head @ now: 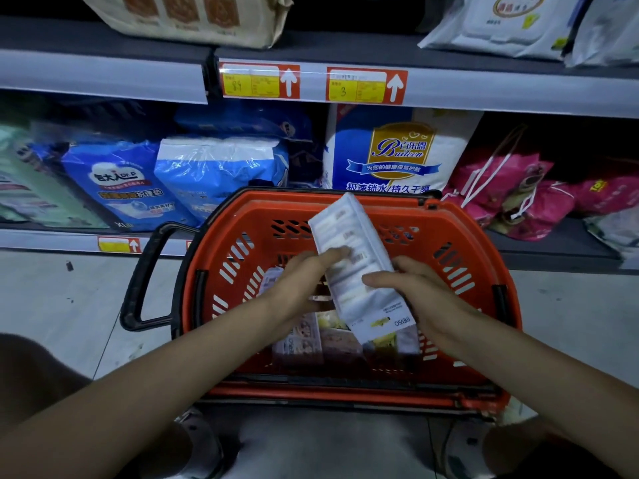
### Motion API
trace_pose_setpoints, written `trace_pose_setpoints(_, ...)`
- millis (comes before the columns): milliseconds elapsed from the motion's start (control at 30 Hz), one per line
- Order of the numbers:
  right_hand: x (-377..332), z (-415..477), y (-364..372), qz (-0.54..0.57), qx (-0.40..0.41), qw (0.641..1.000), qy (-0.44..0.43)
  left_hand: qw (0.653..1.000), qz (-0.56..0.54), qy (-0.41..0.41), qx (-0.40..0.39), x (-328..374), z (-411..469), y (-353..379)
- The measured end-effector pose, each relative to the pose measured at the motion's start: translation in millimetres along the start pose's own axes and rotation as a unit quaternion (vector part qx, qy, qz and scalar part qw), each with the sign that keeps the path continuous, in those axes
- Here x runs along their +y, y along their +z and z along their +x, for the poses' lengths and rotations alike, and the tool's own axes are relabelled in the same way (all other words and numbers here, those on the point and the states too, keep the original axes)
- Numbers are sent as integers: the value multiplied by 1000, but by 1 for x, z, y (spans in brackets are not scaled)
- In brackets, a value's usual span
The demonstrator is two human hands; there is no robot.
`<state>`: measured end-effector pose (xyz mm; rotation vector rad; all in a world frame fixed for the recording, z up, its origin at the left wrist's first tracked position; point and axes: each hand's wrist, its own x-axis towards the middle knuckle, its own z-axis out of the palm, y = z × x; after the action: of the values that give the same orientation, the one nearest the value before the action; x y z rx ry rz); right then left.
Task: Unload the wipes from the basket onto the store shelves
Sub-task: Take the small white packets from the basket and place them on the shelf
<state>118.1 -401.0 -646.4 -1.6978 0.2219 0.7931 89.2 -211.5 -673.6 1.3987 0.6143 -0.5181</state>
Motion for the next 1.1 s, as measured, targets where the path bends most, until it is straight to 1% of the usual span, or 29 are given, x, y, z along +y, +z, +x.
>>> trace_pose_setpoints(67,-4,2,-4,73,-14,997,-7,998,-64,18,2,8,-4,2)
trace_pose_setpoints(133,-9,3,-8,135,-39,990,-17,994,-103,31,-6,16,-6,3)
trace_pose_setpoints(200,-13,1,-10,160,-57,984,-53,992,-114,43,-17,20,-7,2)
trace_pose_setpoints(233,-13,0,-10,142,-48,985,-87,993,-110,51,-16,22,-9,2)
trace_pose_setpoints(300,-10,-5,-11,49,12,982,-182,993,-91,73,-13,25,-11,2)
trace_pose_setpoints(367,-4,-7,-10,-69,73,955,-280,991,-92,91,-39,26,-14,3)
trace_pose_setpoints(400,-1,-8,-9,-120,84,938,-313,989,-100,93,-56,27,-15,4)
trace_pose_setpoints(433,3,-8,-7,-161,80,924,-337,987,-112,90,-65,27,-16,6)
trace_pose_setpoints(500,11,-8,-4,-241,40,894,-376,984,-154,79,-52,27,-15,7)
trace_pose_setpoints(600,15,-11,-1,-374,-10,816,-440,964,-250,84,-44,29,-17,4)
trace_pose_setpoints(633,15,-13,-1,-395,-17,797,-457,960,-262,90,-51,30,-19,1)
trace_pose_setpoints(700,13,-17,-2,-419,-23,770,-480,960,-254,101,-54,34,-21,-5)
trace_pose_setpoints(800,11,-12,-1,-449,5,732,-513,964,-232,116,-60,41,-27,-10)
trace_pose_setpoints(900,8,-6,2,-452,40,715,-532,960,-235,130,-73,50,-34,-9)
trace_pose_setpoints(967,1,-6,4,-442,58,714,-540,960,-227,148,-71,57,-40,-8)
trace_pose_setpoints(1033,-10,-10,5,-412,65,723,-551,962,-204,174,-56,65,-44,-9)
trace_pose_setpoints(1100,-23,-14,6,-361,68,746,-555,962,-160,219,-33,74,-50,-10)
